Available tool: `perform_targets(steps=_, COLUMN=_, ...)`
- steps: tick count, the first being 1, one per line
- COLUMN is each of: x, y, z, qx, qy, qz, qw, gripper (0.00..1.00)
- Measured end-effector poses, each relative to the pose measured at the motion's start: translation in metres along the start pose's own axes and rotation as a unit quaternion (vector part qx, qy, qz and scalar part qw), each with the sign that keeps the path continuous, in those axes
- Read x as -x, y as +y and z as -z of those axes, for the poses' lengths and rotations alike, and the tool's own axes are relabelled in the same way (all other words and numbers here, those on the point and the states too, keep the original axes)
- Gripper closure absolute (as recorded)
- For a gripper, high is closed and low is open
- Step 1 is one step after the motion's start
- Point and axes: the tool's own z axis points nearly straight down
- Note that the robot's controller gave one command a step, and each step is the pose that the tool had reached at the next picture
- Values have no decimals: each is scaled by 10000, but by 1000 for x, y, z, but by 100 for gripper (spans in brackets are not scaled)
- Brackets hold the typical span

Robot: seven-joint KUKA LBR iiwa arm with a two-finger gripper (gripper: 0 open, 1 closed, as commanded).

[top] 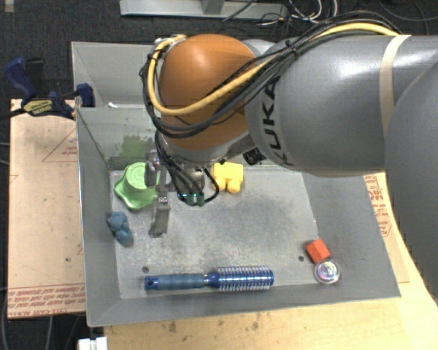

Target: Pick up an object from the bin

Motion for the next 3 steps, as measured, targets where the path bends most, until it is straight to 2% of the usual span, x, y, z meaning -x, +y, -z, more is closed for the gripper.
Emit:
perform_targets(steps=1, x=-43, y=-47, z=-87, qx=-9, qy=-3, qz=2269, qw=9739, gripper=0)
perform_targets(steps=2, x=-66, y=-38, z=-147, qx=-1, qy=-88, qz=3195, qw=9476, gripper=0)
perform_targets(steps=3, x=-69, y=-38, z=-147, qx=3, qy=-44, qz=3194, qw=9476, gripper=100)
